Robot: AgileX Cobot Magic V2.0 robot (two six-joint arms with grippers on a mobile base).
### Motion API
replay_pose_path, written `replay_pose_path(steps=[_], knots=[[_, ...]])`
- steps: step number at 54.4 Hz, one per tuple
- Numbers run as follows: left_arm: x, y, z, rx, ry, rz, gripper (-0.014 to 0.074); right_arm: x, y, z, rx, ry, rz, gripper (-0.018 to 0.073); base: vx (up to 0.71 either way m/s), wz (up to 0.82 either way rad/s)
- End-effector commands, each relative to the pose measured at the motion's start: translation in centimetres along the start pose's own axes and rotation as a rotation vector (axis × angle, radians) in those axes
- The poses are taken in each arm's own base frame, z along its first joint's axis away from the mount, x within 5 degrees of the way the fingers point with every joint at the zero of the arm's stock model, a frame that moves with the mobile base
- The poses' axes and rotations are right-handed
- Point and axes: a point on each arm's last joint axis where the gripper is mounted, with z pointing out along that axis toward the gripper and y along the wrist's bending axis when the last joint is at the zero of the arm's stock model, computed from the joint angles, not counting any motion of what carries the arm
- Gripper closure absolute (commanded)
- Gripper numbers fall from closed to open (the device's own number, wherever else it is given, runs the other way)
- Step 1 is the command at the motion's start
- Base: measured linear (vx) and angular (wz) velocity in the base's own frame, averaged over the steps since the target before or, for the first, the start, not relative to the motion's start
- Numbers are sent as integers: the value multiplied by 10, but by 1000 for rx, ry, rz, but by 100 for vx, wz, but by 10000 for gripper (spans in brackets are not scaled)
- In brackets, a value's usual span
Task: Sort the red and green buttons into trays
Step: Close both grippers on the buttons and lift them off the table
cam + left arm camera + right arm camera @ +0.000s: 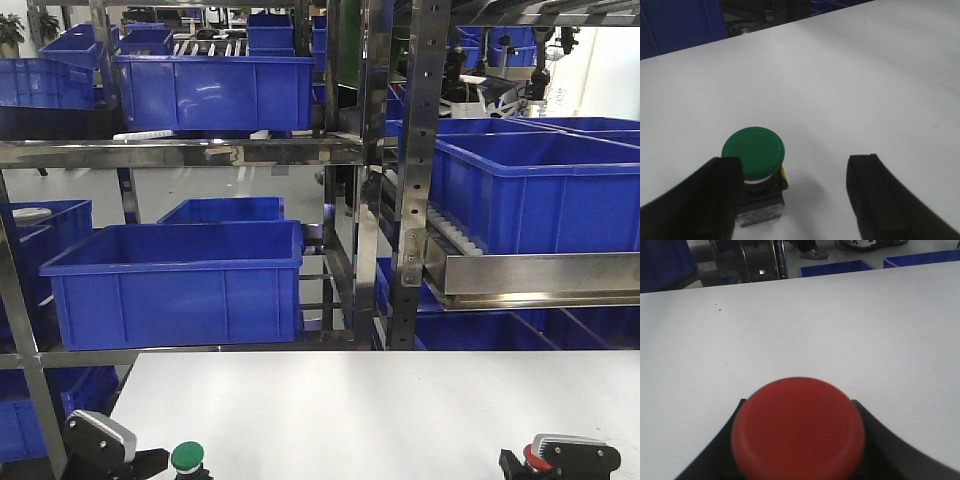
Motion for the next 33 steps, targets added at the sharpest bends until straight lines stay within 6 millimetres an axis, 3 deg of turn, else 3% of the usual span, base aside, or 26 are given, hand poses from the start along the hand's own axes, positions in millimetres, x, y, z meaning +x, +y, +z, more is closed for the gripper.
replay_pose_path(steps=[1, 16, 33], knots=[[-22, 0, 7, 23, -142, -9, 36, -30, 2, -2, -18, -194, 0, 562, 0, 0], [-32, 16, 33, -27, -118, -45, 36, -30, 2, -2, -18, -194, 0, 559, 0, 0], [-29, 18, 37, -36, -81, -61, 36, -30, 1, -2, -17, -194, 0, 559, 0, 0]])
